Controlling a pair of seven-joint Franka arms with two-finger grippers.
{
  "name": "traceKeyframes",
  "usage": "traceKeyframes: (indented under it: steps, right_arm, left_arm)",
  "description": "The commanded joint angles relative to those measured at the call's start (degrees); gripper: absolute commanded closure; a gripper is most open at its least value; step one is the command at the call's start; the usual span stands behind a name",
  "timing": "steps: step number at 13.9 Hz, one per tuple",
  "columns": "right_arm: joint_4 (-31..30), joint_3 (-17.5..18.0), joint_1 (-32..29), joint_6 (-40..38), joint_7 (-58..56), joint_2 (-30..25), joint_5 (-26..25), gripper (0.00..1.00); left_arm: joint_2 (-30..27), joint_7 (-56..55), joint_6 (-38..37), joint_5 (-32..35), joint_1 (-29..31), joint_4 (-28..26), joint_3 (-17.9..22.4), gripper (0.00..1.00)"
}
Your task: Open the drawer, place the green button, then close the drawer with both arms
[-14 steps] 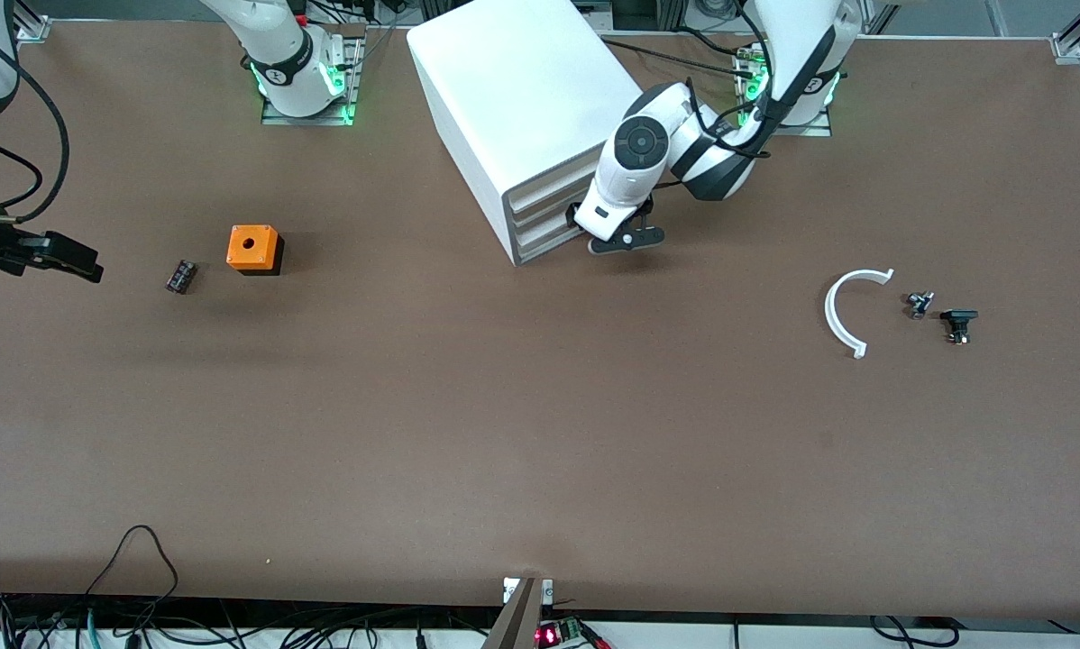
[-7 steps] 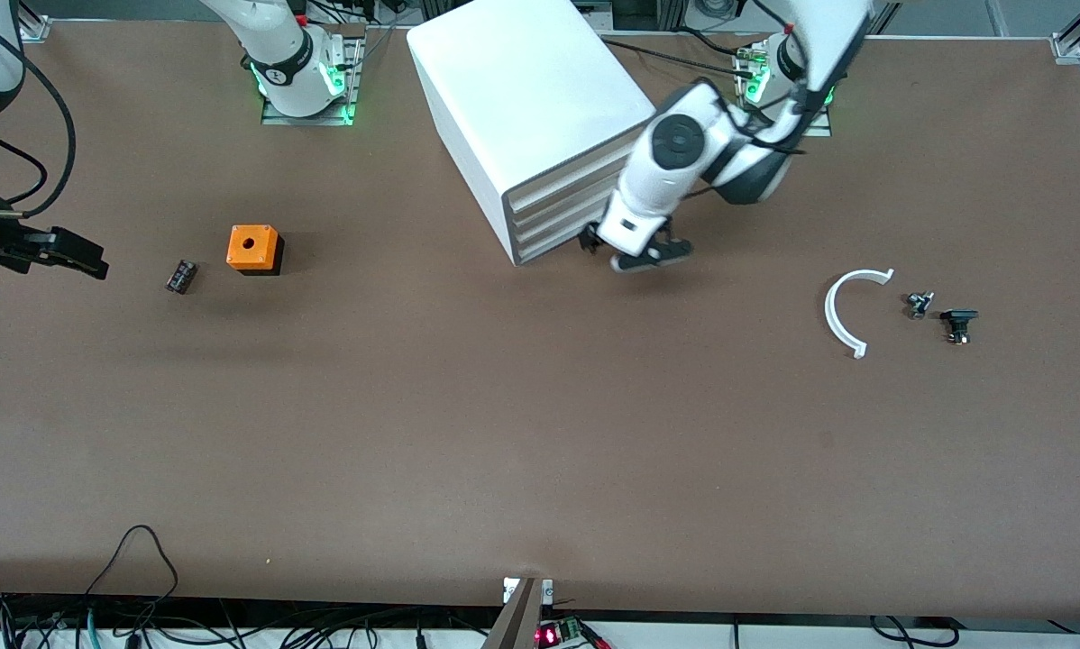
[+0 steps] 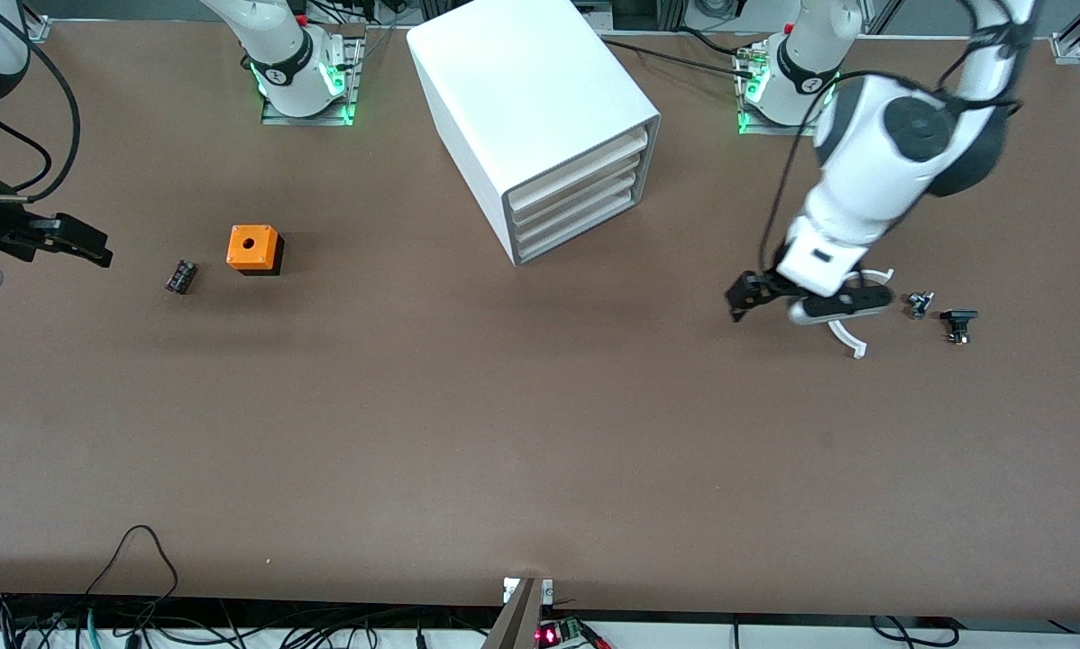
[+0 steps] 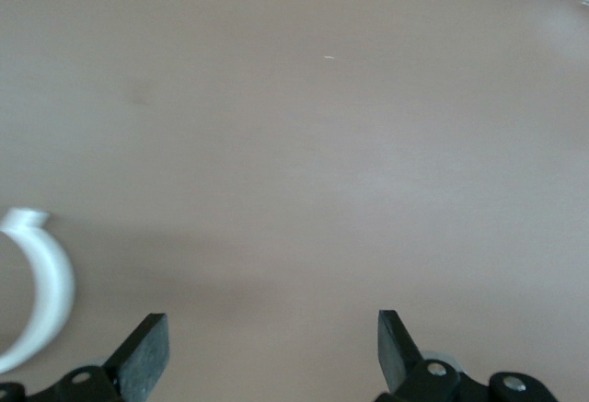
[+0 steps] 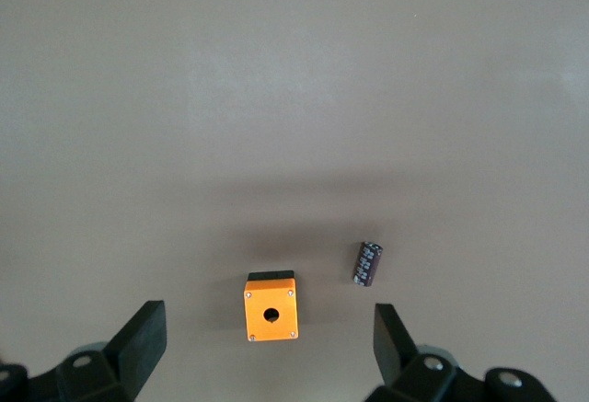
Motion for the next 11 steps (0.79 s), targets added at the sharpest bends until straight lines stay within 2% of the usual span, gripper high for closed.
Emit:
traceKeyframes:
  steps: [1, 3, 6, 8, 11]
  right_arm:
    - [-8.13, 0.32, -0.28, 4.10, -1.15, -6.33, 0.35, 0.00]
    - [-7.26, 0.32, -0.28, 2.52, -2.29, -6.07, 0.35, 0.00]
    - [-4.97, 0.14, -0.28, 1.02, -2.21, -6.07, 0.79, 0.00]
    - [-4.70, 0.31, -0.10, 0.93, -2.21, -5.89, 0.62, 0.00]
    - [-2.87, 0.23, -0.19, -1.96, -1.59, -5.89, 0.79, 0.00]
  left_arm:
    - [-3.58, 12.14, -16.95, 0.82, 0.05, 8.88, 5.49, 0.00]
    - [-4.55, 17.08, -25.77, 0.91, 0.05, 14.34, 8.48, 0.00]
    - [-5.60, 21.13, -34.22, 1.70, 0.05, 19.19, 11.73, 0.00]
    - [-6.83, 25.86, -36.44, 1.61, -0.04, 19.73, 14.90, 0.00]
    - [-4.65, 28.00, -36.53, 1.70, -0.13, 21.30, 15.61, 0.00]
